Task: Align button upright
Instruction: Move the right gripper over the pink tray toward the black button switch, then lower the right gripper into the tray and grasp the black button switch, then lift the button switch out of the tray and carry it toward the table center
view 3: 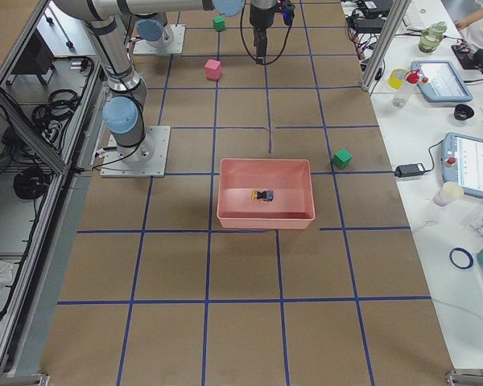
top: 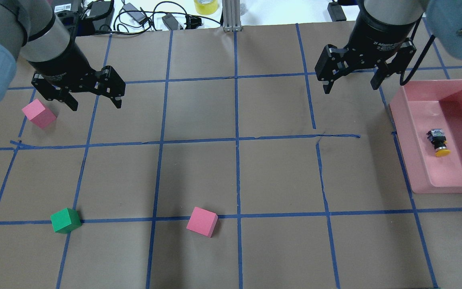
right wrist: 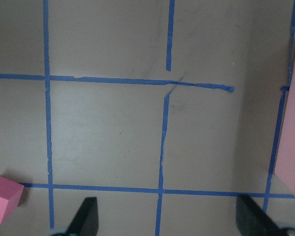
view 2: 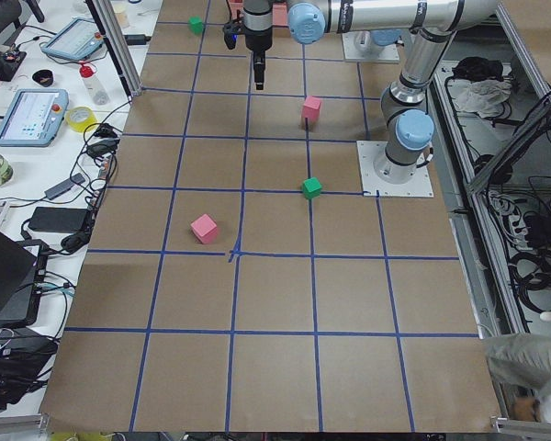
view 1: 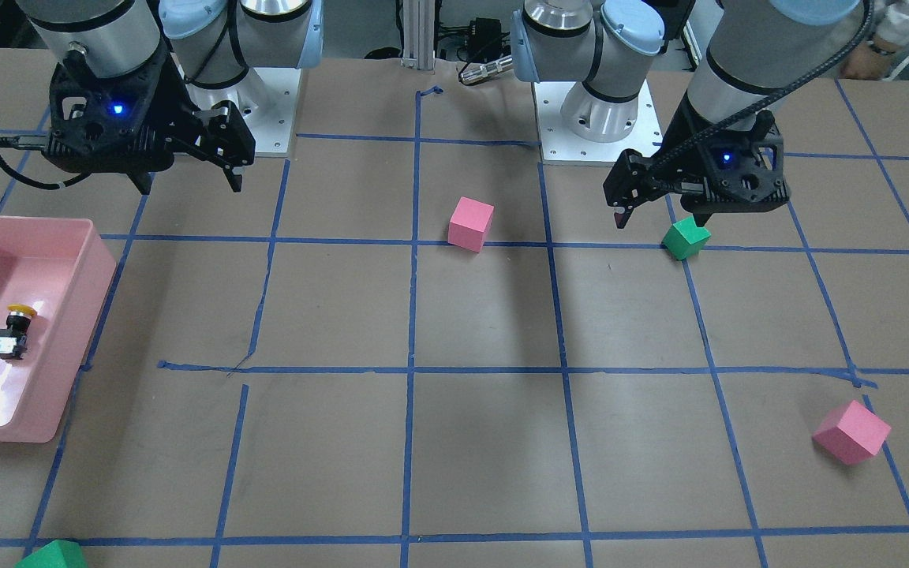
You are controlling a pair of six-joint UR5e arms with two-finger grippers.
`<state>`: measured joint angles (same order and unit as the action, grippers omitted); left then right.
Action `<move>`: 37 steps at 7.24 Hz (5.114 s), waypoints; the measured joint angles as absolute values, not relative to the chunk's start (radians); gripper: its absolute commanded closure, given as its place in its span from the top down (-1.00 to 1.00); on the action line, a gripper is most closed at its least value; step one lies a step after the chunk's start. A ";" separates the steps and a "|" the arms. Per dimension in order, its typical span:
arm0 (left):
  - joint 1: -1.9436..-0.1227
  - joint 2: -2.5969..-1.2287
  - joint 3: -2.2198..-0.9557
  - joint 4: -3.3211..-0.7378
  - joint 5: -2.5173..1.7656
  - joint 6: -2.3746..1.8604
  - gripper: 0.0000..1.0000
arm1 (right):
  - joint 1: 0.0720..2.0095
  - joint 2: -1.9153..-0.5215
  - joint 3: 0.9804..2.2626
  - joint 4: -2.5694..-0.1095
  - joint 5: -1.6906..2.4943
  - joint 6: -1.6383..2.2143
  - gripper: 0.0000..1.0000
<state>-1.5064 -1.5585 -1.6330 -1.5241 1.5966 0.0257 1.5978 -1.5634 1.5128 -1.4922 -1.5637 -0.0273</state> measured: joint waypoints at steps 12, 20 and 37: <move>-1.506 -1.562 -1.632 -1.522 1.597 0.030 1.00 | 1.131 -1.419 1.639 -1.814 -1.560 -0.462 1.00; -1.502 -1.564 -1.635 -1.526 1.601 0.038 1.00 | 0.942 -1.217 1.928 -2.361 -1.566 -0.674 1.00; -1.497 -1.561 -1.635 -1.524 1.596 0.041 1.00 | 1.072 -1.359 1.704 -1.992 -1.588 -0.646 -1.00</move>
